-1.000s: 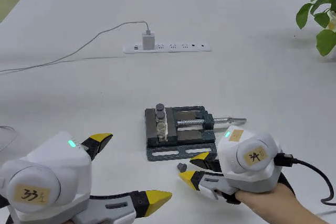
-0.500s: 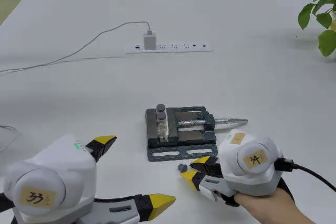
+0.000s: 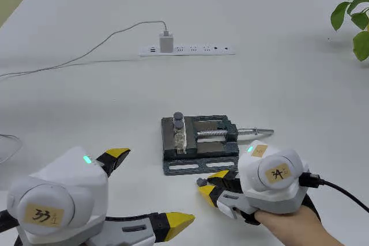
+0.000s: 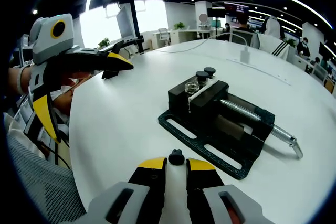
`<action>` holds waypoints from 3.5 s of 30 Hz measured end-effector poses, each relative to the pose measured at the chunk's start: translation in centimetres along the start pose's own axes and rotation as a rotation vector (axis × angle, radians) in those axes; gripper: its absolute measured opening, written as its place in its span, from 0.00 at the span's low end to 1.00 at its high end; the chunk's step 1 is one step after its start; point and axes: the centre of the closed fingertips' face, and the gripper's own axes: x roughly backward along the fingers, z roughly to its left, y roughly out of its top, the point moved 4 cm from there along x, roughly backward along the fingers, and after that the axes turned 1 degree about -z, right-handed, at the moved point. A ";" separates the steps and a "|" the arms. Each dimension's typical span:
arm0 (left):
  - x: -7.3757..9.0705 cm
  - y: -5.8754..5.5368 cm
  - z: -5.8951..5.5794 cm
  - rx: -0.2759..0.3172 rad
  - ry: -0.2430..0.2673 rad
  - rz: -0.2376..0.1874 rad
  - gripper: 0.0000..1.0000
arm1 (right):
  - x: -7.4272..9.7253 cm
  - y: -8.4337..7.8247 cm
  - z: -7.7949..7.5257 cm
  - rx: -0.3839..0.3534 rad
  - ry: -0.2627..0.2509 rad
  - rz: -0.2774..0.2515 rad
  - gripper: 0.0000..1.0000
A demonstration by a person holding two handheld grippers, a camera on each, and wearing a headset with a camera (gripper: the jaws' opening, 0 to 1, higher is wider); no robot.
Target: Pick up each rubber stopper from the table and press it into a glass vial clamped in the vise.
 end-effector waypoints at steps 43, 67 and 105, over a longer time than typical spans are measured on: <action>-0.4 0.2 -1.6 -0.091 -0.048 0.011 0.82 | 6.1 3.7 -2.0 0.201 0.166 0.129 0.06; -1.5 2.4 -2.8 -0.358 -0.106 -0.007 0.49 | 7.4 8.1 1.3 0.466 0.393 0.350 0.06; -3.1 3.4 -5.0 -0.492 -0.270 -0.007 0.06 | 6.9 8.3 3.5 0.573 0.466 0.500 0.06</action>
